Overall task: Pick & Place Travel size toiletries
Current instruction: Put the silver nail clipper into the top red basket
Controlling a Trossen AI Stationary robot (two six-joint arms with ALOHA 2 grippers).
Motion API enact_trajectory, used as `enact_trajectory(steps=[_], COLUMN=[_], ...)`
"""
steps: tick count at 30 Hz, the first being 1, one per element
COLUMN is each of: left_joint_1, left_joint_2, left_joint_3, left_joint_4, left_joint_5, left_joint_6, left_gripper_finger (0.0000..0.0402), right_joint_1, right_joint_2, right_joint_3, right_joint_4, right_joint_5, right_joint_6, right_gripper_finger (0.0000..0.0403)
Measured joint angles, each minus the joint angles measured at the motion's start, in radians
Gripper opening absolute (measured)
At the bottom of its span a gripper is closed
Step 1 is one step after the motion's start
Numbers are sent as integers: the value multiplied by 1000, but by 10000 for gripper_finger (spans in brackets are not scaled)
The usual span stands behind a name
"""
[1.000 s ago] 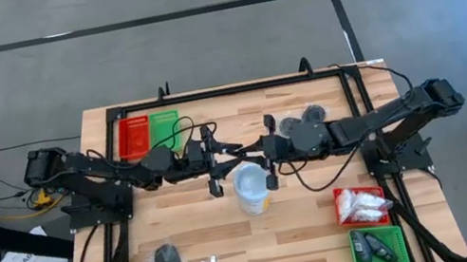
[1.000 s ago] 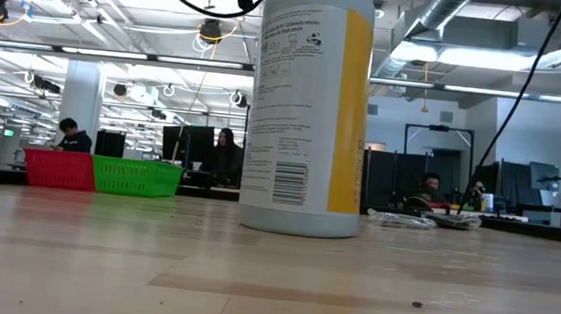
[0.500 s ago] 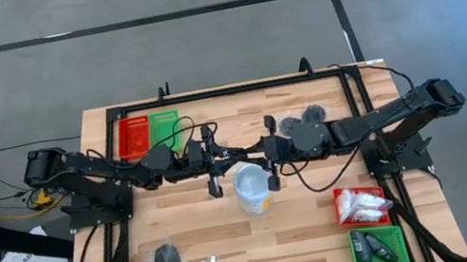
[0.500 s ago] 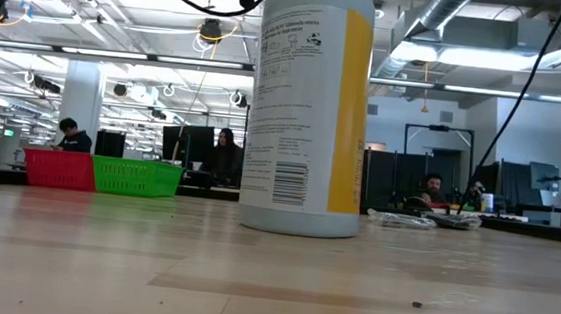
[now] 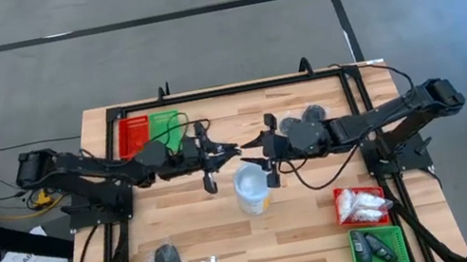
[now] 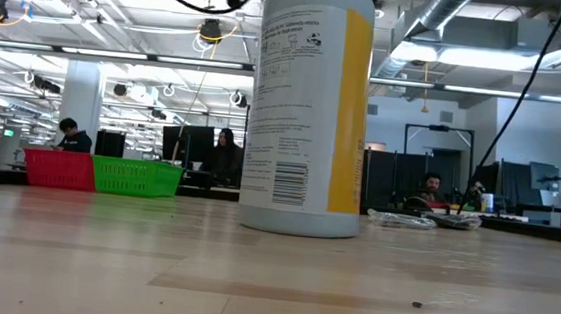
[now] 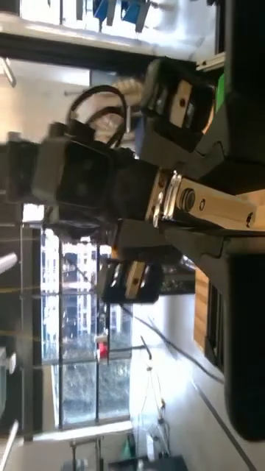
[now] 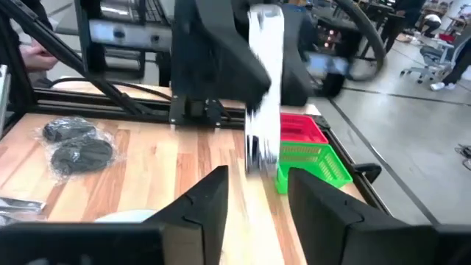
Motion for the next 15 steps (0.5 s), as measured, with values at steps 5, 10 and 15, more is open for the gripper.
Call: enact_trajectory(steps=[5, 10, 15], left_joint_1=[0, 0, 15], left_joint_2=[-142, -285, -381], left_joint_3=[-51, -91, -104], left_joint_4=[-179, -374, -554], left_joint_5=[-170, -405, -630], left_joint_6=[10, -10, -67], left_gripper_finger=[38, 38, 38], right_joint_1=[-7, -7, -7], right_joint_2=[0, 0, 0], right_joint_3=[0, 0, 0], right_joint_4=[-20, -28, -28], right_joint_5=[1, 1, 1], right_joint_6=[3, 3, 3], right_gripper_finger=[154, 168, 172])
